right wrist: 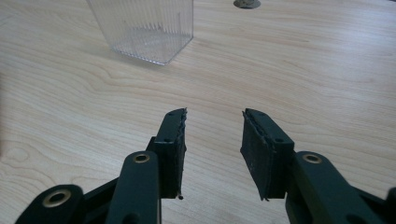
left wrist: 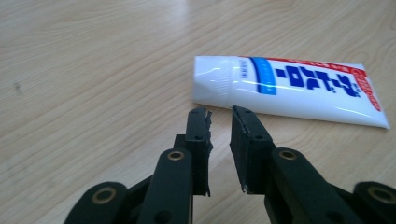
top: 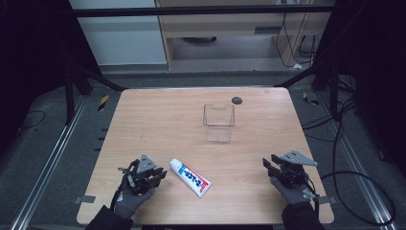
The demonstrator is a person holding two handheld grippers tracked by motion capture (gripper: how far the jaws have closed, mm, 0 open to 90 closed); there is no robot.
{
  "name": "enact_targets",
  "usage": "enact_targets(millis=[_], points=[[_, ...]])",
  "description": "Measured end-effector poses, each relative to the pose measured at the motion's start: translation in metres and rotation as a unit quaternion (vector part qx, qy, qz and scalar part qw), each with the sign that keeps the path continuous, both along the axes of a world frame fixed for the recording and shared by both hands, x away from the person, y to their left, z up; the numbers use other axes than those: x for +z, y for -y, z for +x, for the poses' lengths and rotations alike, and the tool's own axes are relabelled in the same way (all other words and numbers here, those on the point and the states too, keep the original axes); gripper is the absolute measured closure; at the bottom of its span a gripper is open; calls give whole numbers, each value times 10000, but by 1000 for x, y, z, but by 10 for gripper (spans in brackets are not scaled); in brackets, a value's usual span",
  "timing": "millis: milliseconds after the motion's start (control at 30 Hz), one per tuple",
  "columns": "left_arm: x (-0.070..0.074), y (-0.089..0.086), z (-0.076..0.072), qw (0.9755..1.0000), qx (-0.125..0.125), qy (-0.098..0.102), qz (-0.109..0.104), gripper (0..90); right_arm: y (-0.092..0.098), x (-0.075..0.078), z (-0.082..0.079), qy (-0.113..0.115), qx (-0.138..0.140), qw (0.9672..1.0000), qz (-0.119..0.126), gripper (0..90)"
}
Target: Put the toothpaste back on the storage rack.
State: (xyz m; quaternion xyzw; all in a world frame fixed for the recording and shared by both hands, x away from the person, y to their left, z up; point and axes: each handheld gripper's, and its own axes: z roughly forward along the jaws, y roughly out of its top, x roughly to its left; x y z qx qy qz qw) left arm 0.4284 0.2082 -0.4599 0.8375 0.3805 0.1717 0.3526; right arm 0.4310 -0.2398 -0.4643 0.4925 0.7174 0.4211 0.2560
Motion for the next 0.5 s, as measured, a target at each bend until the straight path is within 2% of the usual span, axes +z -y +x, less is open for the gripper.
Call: enact_targets(millis=[167,300,500], points=[[-1,12,-3,9996,-233,-119,82,826,-2,-2,1,3,20,10000,-94,585],[-4,24,-5,9983,-518,-242,150,856,-3,-3,2,3,43,9999,-155,569],[-7,37,-6,9966,-697,-341,269,872,-5,-4,3,7,44,9998,-208,549]])
